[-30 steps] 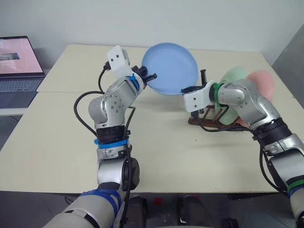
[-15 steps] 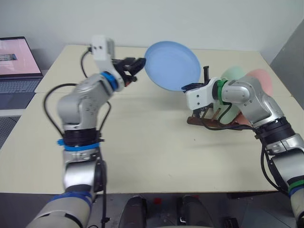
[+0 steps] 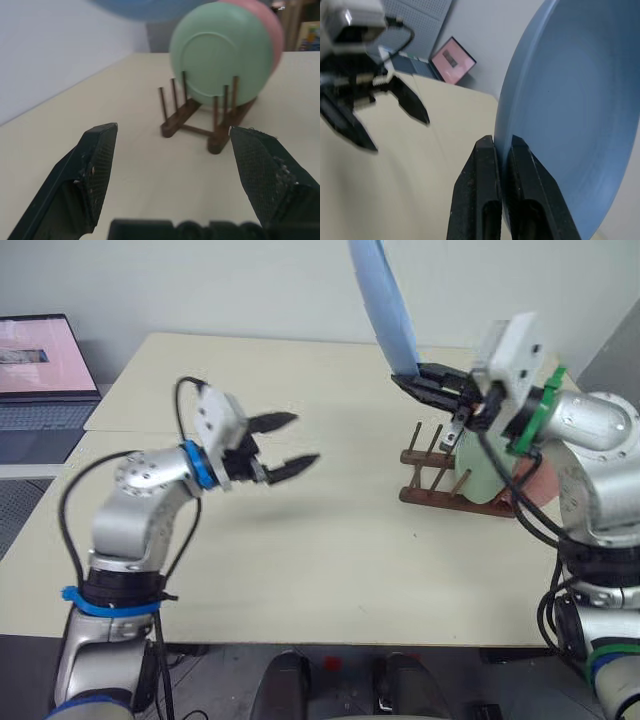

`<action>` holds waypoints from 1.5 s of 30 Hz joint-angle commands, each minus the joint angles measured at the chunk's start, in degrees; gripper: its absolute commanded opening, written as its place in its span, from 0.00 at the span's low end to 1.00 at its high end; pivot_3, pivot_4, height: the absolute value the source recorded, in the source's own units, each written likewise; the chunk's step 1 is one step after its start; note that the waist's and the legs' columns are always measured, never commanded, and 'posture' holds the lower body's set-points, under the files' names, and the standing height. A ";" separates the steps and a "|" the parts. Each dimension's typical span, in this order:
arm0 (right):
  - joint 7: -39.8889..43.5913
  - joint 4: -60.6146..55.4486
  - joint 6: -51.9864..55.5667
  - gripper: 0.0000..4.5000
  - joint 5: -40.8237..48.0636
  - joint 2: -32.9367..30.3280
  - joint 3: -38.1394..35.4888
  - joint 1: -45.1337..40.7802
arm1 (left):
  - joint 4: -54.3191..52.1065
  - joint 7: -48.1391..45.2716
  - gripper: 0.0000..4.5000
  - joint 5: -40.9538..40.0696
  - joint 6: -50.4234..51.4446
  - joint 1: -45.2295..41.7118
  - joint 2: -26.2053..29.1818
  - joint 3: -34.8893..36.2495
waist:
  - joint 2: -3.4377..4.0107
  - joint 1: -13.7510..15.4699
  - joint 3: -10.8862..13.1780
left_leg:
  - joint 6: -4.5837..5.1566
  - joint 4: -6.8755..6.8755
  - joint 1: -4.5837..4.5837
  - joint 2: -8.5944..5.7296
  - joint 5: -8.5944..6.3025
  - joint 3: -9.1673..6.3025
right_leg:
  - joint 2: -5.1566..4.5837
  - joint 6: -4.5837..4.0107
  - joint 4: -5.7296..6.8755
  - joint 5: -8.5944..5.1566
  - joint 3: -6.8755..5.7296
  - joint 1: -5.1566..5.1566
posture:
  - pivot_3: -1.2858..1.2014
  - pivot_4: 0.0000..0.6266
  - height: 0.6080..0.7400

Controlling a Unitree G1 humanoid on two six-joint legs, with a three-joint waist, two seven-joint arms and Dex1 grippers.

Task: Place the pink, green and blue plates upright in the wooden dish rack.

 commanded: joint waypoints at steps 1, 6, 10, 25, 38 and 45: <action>-6.23 -4.57 9.98 0.00 9.27 1.38 -7.53 0.94 | -3.03 -0.93 0.87 -0.19 -2.71 -0.58 -1.08 -1.14 | 0.00 -0.13 0.00 | 0.01 0.00 0.00 0.00 0.01 0.00 | 0.01 -0.01 0.01 0.00 0.03 -0.02 | 0.52 0.24 0.99; -14.81 -4.45 17.97 0.00 18.85 6.32 -14.62 3.31 | -5.91 -2.96 0.87 -4.61 1.21 -1.67 -2.11 -1.92 | 0.03 -0.63 -0.01 | 0.07 0.00 0.02 0.04 0.06 -0.05 | 0.09 -0.03 0.11 0.03 0.12 -0.07 | 0.52 0.24 0.99; -17.93 -2.61 20.58 0.00 23.04 6.99 -16.65 4.94 | -6.88 -3.43 0.87 -6.69 2.91 -2.84 -2.54 -1.55 | 0.03 -0.72 -0.01 | 0.08 -0.01 0.01 0.02 0.05 -0.06 | 0.10 -0.02 0.11 0.03 0.19 -0.12 | 0.52 0.24 0.99; -19.48 1.28 18.58 0.00 25.14 4.61 -14.00 10.81 | -9.23 -10.45 0.87 -11.87 8.09 -5.24 2.97 -0.70 | 0.03 -0.75 -0.01 | 0.08 -0.03 0.01 0.01 0.05 -0.08 | 0.12 0.00 0.06 0.02 0.21 -0.13 | 0.52 0.24 0.99; -25.94 3.60 22.64 0.32 27.28 3.55 -13.94 7.99 | -8.20 -9.94 0.87 -13.89 10.34 -7.37 3.37 0.28 | 0.03 -0.76 -0.01 | 0.08 -0.04 -0.01 0.01 0.05 -0.09 | 0.13 0.00 0.04 0.02 0.23 -0.15 | 0.52 0.24 0.99; -25.69 0.76 17.85 0.83 22.56 -2.46 -12.18 3.82 | -7.95 -9.91 0.87 -12.97 9.98 -7.24 3.46 -0.03 | 0.03 -0.75 -0.01 | 0.09 -0.04 -0.07 0.00 0.05 -0.10 | 0.13 0.00 0.04 0.02 0.26 -0.25 | 0.52 0.24 0.99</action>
